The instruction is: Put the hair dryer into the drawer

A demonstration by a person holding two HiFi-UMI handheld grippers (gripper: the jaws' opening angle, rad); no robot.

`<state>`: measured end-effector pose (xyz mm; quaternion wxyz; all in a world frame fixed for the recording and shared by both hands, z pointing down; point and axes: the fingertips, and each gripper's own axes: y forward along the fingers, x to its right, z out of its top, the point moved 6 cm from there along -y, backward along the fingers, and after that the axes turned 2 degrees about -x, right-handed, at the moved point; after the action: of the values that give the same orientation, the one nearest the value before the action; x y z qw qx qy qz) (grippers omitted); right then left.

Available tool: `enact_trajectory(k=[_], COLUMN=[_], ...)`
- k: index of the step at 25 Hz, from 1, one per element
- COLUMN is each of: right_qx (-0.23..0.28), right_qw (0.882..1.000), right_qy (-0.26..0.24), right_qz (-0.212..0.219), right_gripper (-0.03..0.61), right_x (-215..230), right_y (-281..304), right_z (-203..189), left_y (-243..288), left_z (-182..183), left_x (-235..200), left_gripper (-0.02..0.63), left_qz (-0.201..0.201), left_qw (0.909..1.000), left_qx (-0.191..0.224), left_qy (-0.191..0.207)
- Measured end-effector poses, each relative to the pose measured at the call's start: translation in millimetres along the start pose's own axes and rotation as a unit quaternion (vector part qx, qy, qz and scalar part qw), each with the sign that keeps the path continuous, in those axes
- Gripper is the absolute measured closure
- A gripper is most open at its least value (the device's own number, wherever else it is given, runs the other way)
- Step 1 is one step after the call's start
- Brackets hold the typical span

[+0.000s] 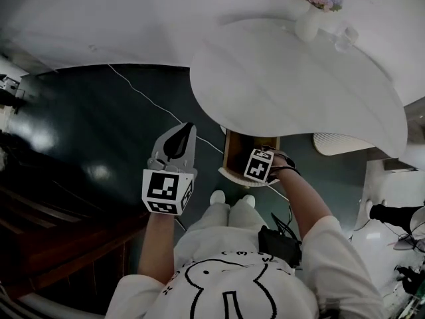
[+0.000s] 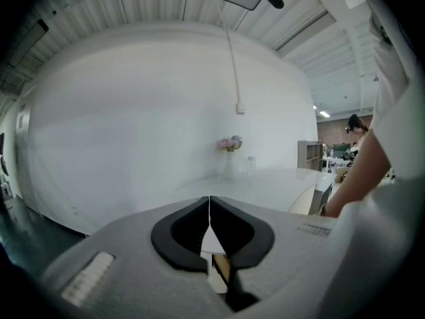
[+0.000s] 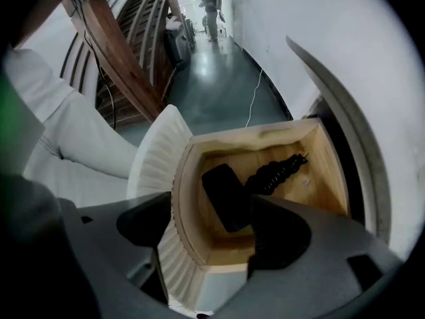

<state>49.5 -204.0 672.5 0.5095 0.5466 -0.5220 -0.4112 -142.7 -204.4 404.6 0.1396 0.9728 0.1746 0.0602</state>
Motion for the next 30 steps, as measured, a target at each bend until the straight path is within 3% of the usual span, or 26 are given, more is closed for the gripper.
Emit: enact_trajectory(k=[16,22,30], right_qx=[0.028,0.075,0.157], right_qw=[0.999,0.996,0.979], right_qy=[0.017,0.043,0.107], right_qz=[0.002,-0.022,-0.074], right_gripper=[0.218,0.262,0.505], right_x=[-15,-10,5], right_y=[-71,-101,-145], right_z=[0,1,1], left_y=[13,16,13], left_z=[54,68,82], left_x=[22,31,39], left_gripper=[0.597,0.597,0.597], left_qz=[-0.009,-0.019,-0.027], left_qw=[0.9987,0.9974,0.9963], left_qx=[0.050,0.068,0.081], left_qy=[-0.010,-0.010,0.000])
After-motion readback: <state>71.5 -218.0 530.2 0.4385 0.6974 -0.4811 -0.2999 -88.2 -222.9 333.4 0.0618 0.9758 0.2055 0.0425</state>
